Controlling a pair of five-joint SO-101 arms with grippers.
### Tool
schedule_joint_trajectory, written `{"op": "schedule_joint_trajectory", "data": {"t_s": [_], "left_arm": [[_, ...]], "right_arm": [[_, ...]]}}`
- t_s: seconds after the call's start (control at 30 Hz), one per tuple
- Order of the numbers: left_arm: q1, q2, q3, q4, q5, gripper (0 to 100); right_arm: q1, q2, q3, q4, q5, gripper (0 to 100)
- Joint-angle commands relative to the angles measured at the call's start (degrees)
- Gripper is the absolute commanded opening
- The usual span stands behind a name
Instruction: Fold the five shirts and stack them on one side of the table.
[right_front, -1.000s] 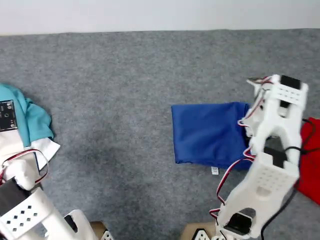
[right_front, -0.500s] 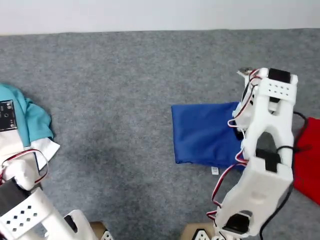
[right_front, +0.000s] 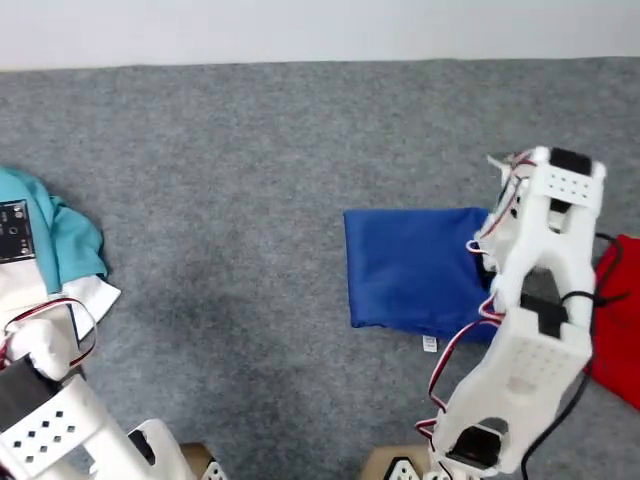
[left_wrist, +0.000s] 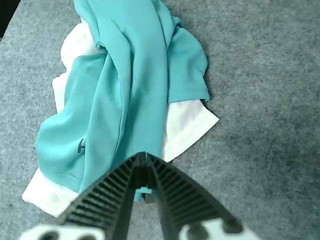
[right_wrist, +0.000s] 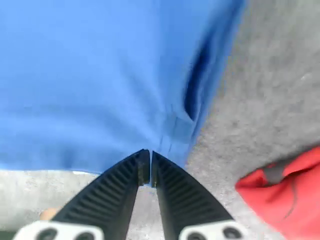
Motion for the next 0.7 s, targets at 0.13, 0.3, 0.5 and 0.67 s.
{"op": "schedule_joint_trajectory", "data": {"t_s": [0.13,0.3,0.5,0.67], "left_arm": [[0.09,-0.79,-2.15,-0.88,0.0,0],[0.09,-0.79,-2.15,-0.88,0.0,0],[0.18,-0.79,-2.15,-0.88,0.0,0],[0.18,-0.79,-2.15,-0.97,0.0,0]], "right_arm": [[-3.21,-2.95,-0.7,-13.49,0.09,0.9],[-2.95,3.12,-0.7,-21.76,0.09,0.9],[-4.88,3.65,-2.9,-22.2,0.09,0.9],[-4.53,-1.8,-6.86,-14.64,0.09,0.9]]}}
